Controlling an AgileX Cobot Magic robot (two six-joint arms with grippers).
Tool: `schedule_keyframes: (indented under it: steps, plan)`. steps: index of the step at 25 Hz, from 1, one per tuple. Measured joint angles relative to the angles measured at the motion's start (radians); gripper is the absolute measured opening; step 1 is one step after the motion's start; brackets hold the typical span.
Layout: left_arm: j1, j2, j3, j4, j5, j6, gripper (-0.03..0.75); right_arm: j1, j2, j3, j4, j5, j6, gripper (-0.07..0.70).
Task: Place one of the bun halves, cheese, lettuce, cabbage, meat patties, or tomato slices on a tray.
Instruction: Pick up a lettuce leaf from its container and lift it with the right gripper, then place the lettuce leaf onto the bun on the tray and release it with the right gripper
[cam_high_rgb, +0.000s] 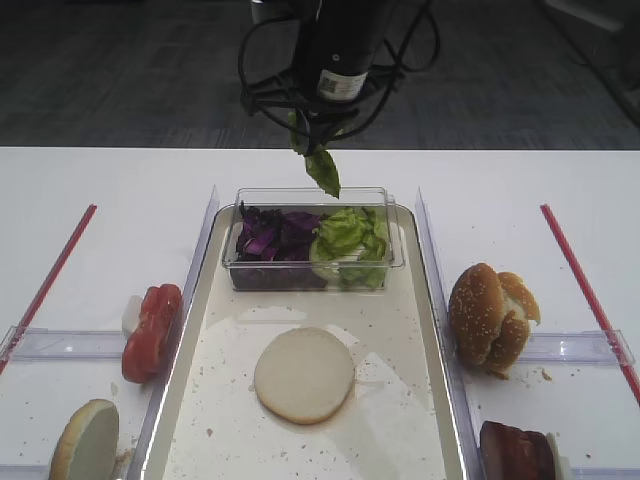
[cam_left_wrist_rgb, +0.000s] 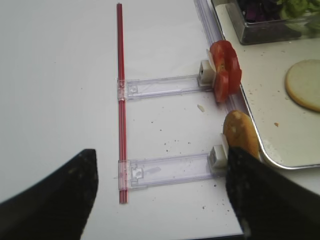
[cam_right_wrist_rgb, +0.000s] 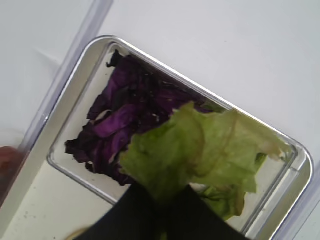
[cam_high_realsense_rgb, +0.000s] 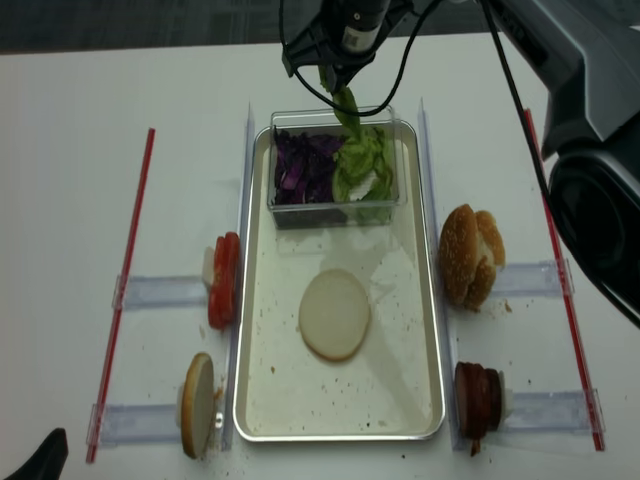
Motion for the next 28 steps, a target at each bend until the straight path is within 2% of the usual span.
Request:
schedule_keyframes:
  steps: [5, 10, 17, 24, 28]
  plan:
    - [0.000, 0.000, 0.000, 0.000, 0.000, 0.000, 0.491, 0.033, -0.075, 0.080, 0.003, 0.000, 0.003, 0.056]
    - [0.000, 0.000, 0.000, 0.000, 0.000, 0.000, 0.491, 0.050, -0.161, 0.219, 0.009, 0.000, 0.004, 0.056]
    - [0.000, 0.000, 0.000, 0.000, 0.000, 0.000, 0.491, 0.129, -0.265, 0.384, 0.020, 0.000, -0.002, 0.056]
    - [0.000, 0.000, 0.000, 0.002, 0.000, 0.000, 0.491, 0.207, -0.301, 0.511, 0.038, -0.002, -0.004, 0.056]
    - [0.000, 0.000, 0.000, 0.002, 0.000, 0.000, 0.491, 0.217, -0.301, 0.553, 0.046, -0.003, -0.004, 0.056]
